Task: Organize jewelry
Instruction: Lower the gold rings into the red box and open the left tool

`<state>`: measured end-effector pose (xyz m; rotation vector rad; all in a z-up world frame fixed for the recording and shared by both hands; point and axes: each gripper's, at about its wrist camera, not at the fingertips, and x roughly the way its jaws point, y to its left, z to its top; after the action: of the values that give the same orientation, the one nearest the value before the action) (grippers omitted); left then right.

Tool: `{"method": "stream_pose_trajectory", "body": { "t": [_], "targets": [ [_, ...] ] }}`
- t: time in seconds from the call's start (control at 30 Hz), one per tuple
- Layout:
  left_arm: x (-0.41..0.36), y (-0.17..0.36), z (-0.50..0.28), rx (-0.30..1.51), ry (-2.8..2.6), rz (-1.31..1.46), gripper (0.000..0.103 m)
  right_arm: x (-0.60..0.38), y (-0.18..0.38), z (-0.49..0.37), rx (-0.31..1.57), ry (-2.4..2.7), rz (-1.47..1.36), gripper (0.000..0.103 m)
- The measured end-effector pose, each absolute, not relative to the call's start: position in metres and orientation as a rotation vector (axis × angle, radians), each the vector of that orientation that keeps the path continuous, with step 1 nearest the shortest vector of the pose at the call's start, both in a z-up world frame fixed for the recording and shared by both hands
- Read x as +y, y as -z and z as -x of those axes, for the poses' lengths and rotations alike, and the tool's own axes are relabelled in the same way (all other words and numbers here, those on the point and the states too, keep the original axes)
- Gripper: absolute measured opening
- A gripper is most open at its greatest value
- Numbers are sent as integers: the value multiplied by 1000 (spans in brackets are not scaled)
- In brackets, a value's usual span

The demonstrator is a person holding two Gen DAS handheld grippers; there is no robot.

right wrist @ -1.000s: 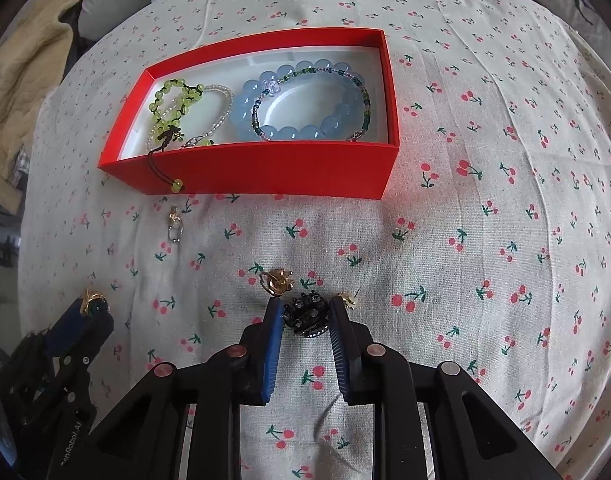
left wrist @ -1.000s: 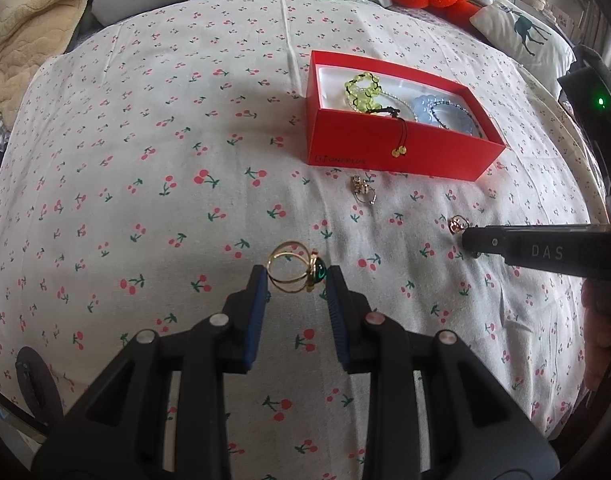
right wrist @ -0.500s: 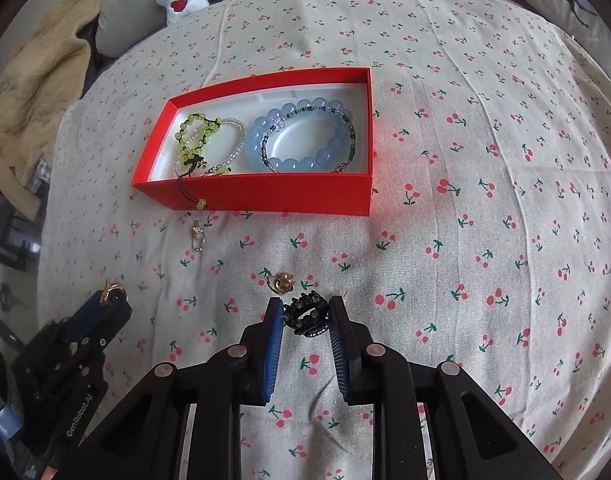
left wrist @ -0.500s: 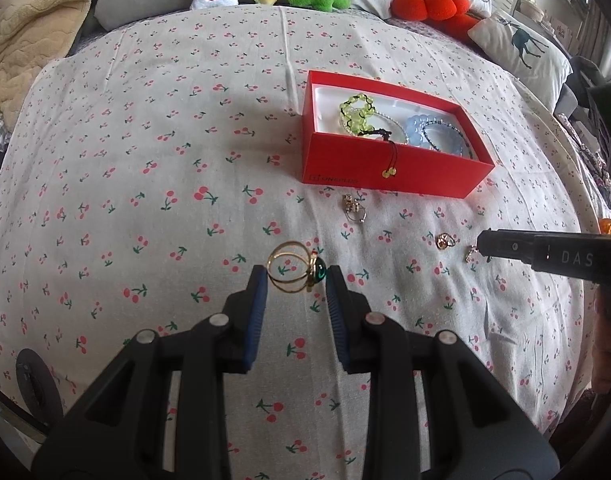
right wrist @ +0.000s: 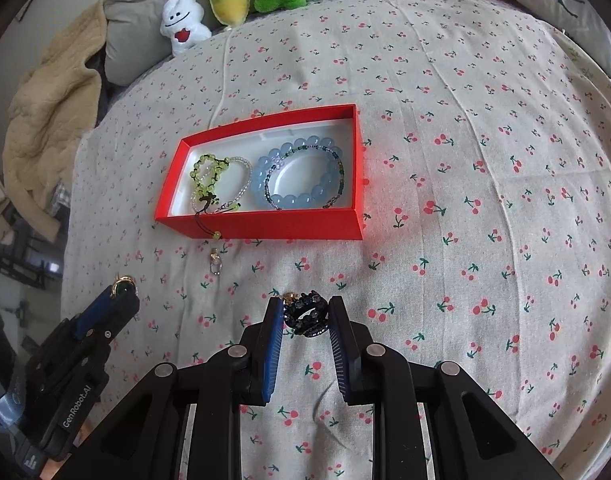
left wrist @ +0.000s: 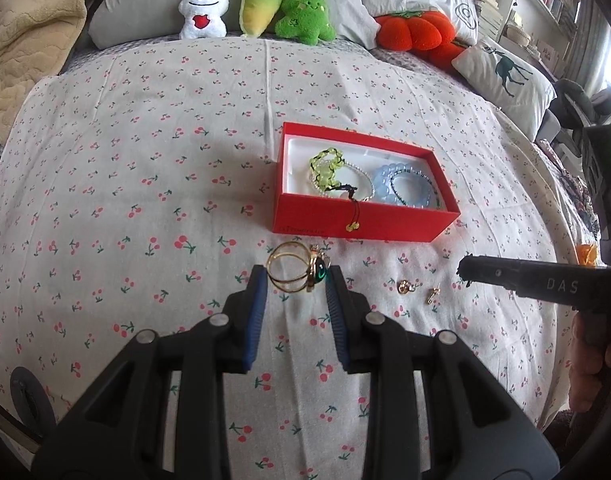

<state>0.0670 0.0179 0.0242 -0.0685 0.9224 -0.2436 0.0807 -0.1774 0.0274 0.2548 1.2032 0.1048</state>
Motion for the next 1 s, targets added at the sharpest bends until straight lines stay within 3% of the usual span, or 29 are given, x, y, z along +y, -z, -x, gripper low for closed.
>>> {"method": "stream_pose_trajectory", "body": {
  "t": [0.87,1.0],
  "targets": [
    [-23,-10,-131,863,257,54,33,-196,-23,-96,1179,-94,-279,23],
    [-21,-16,-124,857,254,38,44,-197,-26,-97,1163,-89,-281,23]
  ]
}}
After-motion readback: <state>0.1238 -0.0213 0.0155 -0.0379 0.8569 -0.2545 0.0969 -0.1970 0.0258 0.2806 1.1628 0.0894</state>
